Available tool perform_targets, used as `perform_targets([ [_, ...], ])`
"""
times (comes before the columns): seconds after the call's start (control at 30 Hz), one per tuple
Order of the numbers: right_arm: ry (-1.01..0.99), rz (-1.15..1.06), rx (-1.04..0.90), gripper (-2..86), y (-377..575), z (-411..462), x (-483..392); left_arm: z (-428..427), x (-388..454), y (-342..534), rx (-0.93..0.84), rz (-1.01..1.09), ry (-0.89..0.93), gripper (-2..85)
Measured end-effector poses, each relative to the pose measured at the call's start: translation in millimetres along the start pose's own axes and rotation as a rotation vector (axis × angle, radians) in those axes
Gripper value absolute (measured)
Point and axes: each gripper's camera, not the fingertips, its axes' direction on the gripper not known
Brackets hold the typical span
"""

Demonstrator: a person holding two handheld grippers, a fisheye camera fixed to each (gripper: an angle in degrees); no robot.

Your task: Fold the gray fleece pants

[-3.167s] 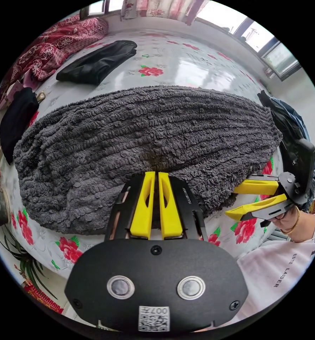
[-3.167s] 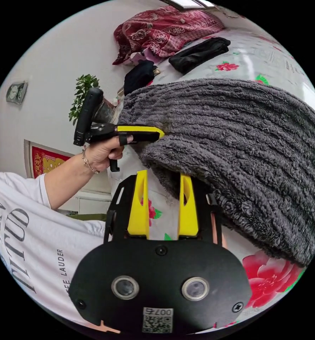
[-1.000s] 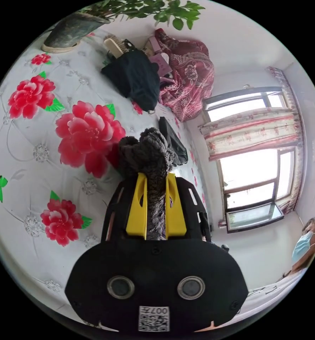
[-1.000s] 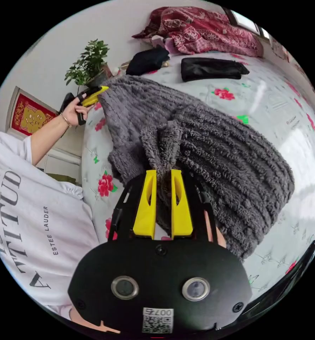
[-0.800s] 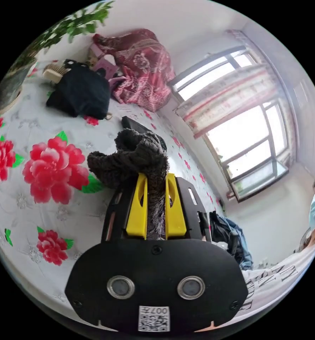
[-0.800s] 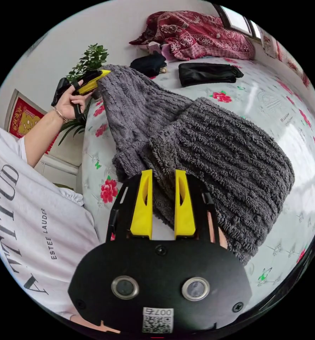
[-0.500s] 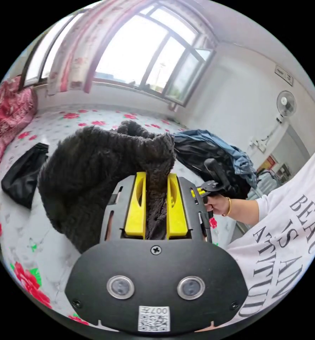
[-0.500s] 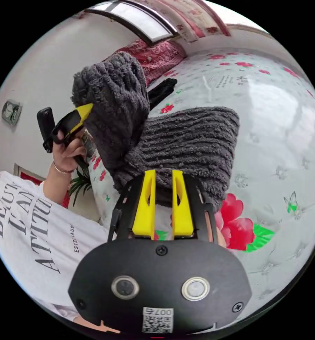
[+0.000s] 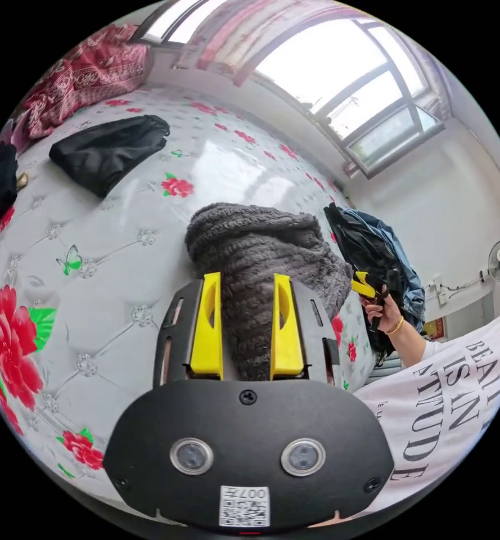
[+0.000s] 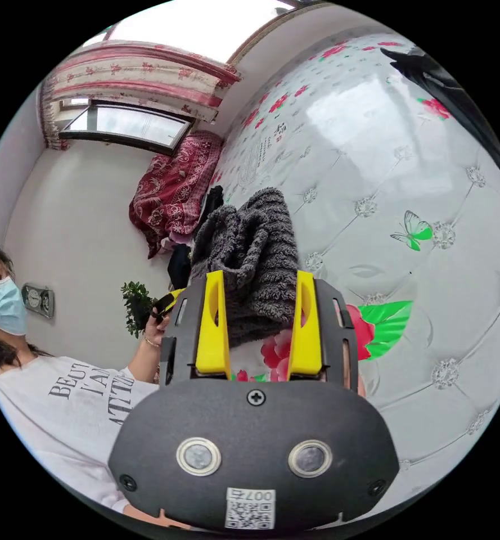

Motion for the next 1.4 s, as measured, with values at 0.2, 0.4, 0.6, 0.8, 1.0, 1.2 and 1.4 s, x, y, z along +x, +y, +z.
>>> perform_targets([
  [0.2, 0.126, -0.423, -0.099, 11.5, 2, 57, -119, 26, -25, -46, 0.029, 0.233, -0.133, 13.1],
  [0.4, 0.150, -0.984, -0.517, 10.4, 105, 243, -240, 87, -57, -101, -0.086, 0.285, 0.029, 5.3],
  [0.6, 0.277, -0.955, -0.611, 8.9, 162, 318, -204, 106, -102, -136, -0.120, 0.045, 0.012, -0.6],
  [0.8, 0.201, -0.844, -0.632, 8.3, 169, 303, -184, 72, -145, -126, 0.130, -0.070, 0.203, 2.6],
  [1.0, 0.104, -0.720, -0.607, 9.1, 161, 296, -170, 70, -115, -53, -0.008, 0.307, -0.002, 11.0],
  [1.2, 0.238, -1.188, -0.596, 9.9, 235, 320, -239, 71, -135, -25, -0.059, 0.342, -0.090, 10.5],
  [1.4, 0.494, -1.339, -0.641, 7.8, 253, 382, -206, 112, -131, -63, -0.116, 0.371, -0.018, 2.0],
])
